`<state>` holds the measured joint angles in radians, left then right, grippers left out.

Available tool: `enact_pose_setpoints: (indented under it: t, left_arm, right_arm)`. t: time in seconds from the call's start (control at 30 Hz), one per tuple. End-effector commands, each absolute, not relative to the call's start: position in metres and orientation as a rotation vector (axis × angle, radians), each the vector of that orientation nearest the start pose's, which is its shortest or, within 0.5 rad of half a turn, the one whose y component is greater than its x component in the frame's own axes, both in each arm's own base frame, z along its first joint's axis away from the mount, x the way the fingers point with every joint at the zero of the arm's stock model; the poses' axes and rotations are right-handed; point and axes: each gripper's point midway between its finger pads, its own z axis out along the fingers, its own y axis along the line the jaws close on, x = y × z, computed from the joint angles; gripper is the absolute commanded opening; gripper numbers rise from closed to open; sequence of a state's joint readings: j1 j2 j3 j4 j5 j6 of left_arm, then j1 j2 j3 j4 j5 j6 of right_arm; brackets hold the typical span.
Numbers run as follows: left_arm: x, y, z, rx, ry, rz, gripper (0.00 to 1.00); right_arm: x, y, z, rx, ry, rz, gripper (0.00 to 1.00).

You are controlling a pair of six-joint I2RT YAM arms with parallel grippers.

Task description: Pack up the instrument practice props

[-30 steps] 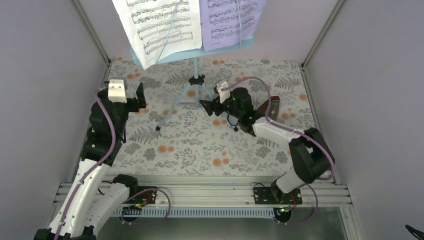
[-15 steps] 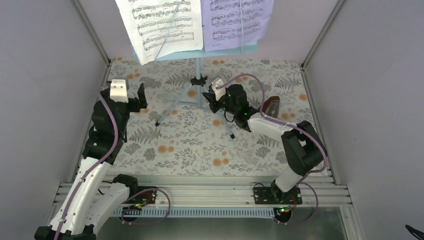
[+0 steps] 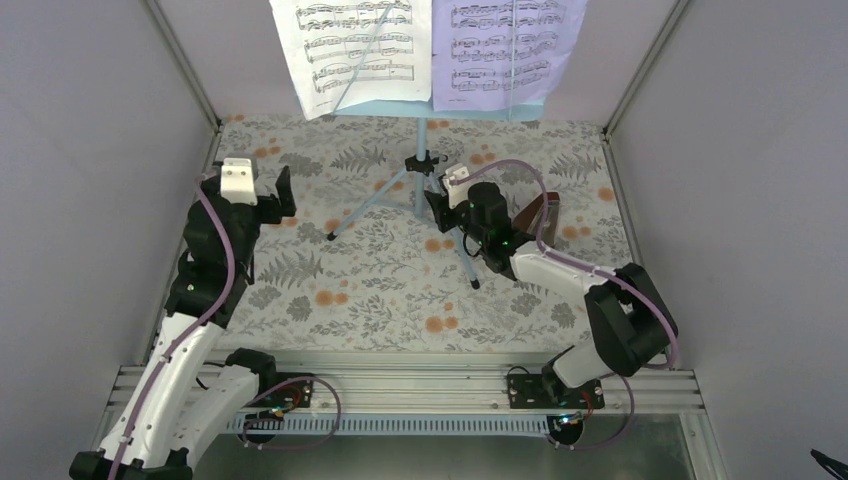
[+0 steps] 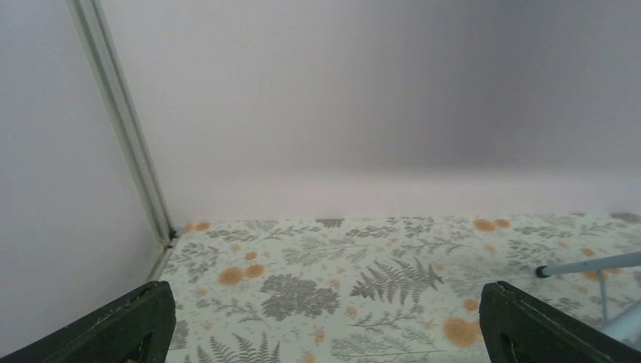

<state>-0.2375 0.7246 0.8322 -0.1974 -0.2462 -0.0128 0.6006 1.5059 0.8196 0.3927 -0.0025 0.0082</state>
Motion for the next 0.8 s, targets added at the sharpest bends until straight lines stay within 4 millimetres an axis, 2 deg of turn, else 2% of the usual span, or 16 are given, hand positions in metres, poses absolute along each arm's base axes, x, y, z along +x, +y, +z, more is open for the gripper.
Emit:
enact_pose_setpoints:
  t: [0.0,0.13,0.23,0.33,0.47,0.57,0.7,0.77]
  left_arm:
    - [0.291,-0.05,0.384,0.012,1.584,-0.185,1.0]
    - [0.273,-0.084,0.421,0.15,1.47,-0.456,1.0]
    - [0.268,-0.108,0.439,0.295,1.47,-0.625,1.0]
    - [0.253,-0.127,0.461,0.434,1.434,-0.812,1.0]
    - [0.238,-0.132,0.491,0.501,1.367,-0.964,1.0]
    - [0.244,-0.134,0.503,0.512,1.365,-1.019,0.98]
    - [0.259,-0.136,0.51,0.516,1.388,-1.064,0.87]
    - [0.268,-0.136,0.511,0.504,1.406,-1.077,0.81]
  right_arm:
    - [0.379,0.242,0.215,-0.45,1.807,0.401,0.59]
    - [0.358,0.234,0.243,-0.471,1.757,0.434,0.87]
    - [0.336,0.237,0.26,-0.548,1.732,0.492,0.94]
    - [0.315,0.24,0.27,-0.62,1.708,0.555,0.95]
    - [0.303,0.234,0.281,-0.585,1.714,0.598,0.95]
    - [0.289,0.238,0.291,-0.609,1.69,0.676,0.94]
    - [0.262,0.255,0.307,-0.71,1.641,0.855,0.92]
    - [0.253,0.262,0.317,-0.733,1.621,0.93,0.87]
